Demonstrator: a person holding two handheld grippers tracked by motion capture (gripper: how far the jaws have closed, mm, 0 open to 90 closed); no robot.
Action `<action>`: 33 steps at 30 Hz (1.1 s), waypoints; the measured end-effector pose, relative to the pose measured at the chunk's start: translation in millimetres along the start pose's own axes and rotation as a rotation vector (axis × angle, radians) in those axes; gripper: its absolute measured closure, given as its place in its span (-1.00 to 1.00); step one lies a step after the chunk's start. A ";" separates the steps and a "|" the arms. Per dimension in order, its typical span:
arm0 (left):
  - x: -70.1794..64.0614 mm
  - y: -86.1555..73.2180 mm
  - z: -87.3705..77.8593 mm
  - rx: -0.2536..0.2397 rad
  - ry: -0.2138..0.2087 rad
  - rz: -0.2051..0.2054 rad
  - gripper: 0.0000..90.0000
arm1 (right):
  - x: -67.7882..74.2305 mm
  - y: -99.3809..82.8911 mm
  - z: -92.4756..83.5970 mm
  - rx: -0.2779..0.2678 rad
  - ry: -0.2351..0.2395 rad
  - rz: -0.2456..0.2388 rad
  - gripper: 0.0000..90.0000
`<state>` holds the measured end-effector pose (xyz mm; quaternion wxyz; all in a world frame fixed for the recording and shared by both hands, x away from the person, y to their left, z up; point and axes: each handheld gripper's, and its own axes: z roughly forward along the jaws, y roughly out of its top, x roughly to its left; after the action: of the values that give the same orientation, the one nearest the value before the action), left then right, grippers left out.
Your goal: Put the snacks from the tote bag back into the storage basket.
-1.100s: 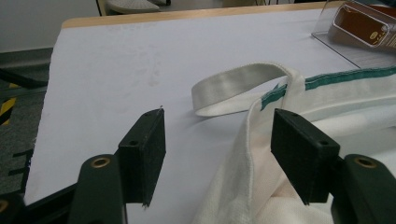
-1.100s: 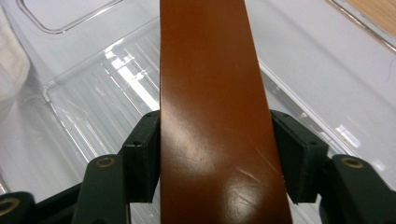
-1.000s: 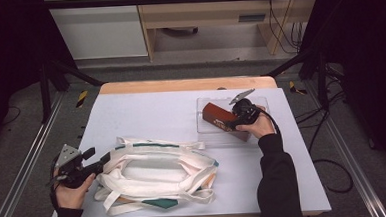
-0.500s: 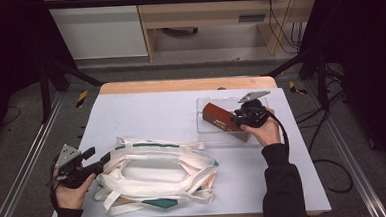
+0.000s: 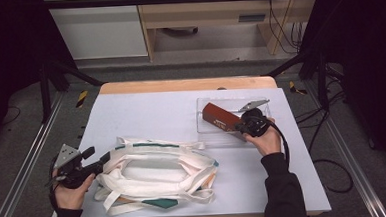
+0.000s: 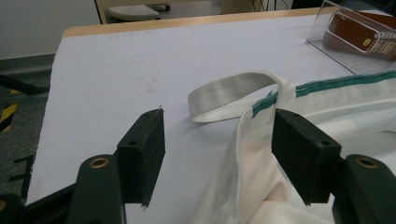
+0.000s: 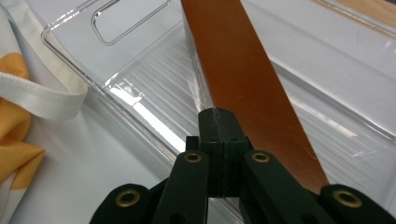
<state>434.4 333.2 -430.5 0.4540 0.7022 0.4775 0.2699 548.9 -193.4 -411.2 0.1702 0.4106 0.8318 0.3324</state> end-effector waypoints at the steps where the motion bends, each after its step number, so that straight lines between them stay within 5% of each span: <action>1: 0.2 0.0 -0.1 0.000 0.001 0.001 -0.22 | 0.4 0.4 1.3 0.008 0.002 -0.004 1.00; 14: -0.4 -0.2 0.3 0.002 -0.003 0.001 -0.22 | -3.8 -2.1 6.1 0.046 -0.055 0.019 1.00; 33: -0.8 -0.9 1.7 0.007 -0.005 0.002 -0.22 | -15.2 -6.8 6.3 0.028 -0.139 0.070 0.99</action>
<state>435.1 332.0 -432.1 0.4525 0.7047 0.4767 0.2670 557.7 -205.8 -420.3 0.2098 0.4640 0.8077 0.2973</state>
